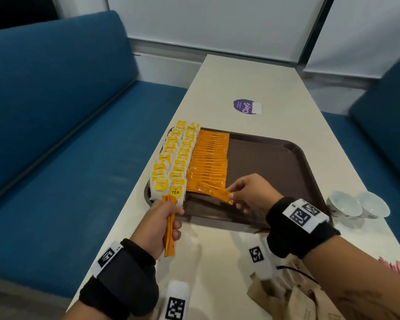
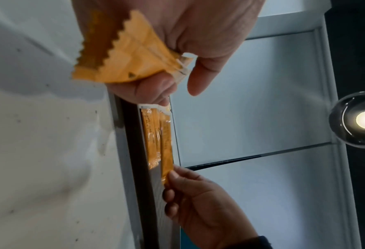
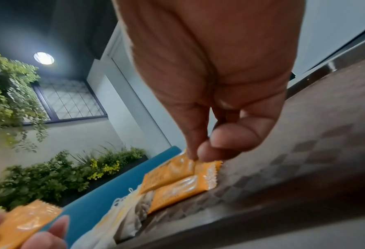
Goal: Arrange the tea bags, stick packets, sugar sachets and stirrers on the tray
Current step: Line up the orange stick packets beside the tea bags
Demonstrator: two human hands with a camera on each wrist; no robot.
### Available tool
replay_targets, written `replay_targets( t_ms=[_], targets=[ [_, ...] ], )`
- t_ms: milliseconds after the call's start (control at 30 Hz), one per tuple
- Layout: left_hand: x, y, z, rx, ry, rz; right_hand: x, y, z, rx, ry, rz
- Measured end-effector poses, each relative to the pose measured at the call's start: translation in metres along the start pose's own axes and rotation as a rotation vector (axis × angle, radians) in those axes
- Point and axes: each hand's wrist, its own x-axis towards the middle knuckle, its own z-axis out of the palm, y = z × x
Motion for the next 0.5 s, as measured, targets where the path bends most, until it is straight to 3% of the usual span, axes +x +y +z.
replay_targets(
  t_ms=[233,367,500],
  targets=[
    [-0.002,0.001,-0.011,-0.012,-0.036,-0.010,0.022,-0.013,0.012,-0.141,-0.073,0.156],
    [-0.004,-0.003,-0.013,0.014,-0.028,-0.003,0.031,-0.021,0.018,-0.020,-0.036,0.281],
    [-0.006,-0.005,-0.015,0.022,-0.028,-0.002,0.036,-0.022,0.022,0.033,0.012,0.277]
  ],
)
